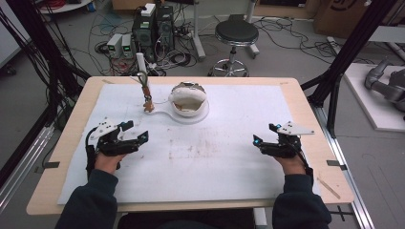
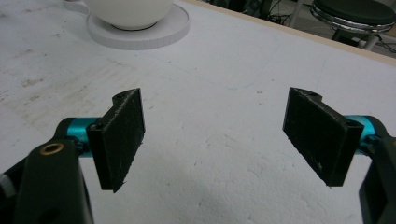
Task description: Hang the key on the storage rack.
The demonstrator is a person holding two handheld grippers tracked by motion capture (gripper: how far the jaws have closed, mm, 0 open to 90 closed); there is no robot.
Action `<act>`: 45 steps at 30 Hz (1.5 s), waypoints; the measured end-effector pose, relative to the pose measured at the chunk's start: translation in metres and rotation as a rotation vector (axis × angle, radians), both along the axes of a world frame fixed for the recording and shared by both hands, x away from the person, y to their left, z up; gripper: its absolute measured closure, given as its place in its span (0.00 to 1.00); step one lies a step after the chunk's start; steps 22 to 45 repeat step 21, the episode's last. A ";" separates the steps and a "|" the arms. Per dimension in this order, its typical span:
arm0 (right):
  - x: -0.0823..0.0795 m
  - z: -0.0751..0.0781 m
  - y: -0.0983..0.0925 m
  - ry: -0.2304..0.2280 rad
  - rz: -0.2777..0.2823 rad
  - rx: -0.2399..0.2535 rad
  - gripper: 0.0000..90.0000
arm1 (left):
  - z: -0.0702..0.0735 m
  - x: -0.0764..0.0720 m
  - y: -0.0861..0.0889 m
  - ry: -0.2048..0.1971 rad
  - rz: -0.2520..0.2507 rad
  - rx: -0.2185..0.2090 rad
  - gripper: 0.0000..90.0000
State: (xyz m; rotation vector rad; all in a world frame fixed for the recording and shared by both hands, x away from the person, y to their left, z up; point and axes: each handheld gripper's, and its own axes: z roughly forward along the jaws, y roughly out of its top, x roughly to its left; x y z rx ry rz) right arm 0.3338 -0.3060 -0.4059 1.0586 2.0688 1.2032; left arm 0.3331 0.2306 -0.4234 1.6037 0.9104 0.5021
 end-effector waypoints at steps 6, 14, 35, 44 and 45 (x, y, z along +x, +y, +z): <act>0.000 0.000 0.000 -0.001 0.000 0.000 0.23 | 0.000 0.000 0.000 0.002 0.001 -0.001 0.20; 0.002 -0.002 -0.001 0.004 0.004 -0.003 0.23 | -0.002 0.003 -0.001 0.010 -0.001 0.005 0.20; 0.003 -0.003 -0.002 0.003 0.008 0.004 0.23 | -0.003 0.003 -0.002 0.014 -0.002 0.009 0.20; 0.003 -0.003 -0.002 0.003 0.008 0.004 0.23 | -0.003 0.003 -0.002 0.014 -0.002 0.009 0.20; 0.003 -0.003 -0.002 0.003 0.008 0.004 0.23 | -0.003 0.003 -0.002 0.014 -0.002 0.009 0.20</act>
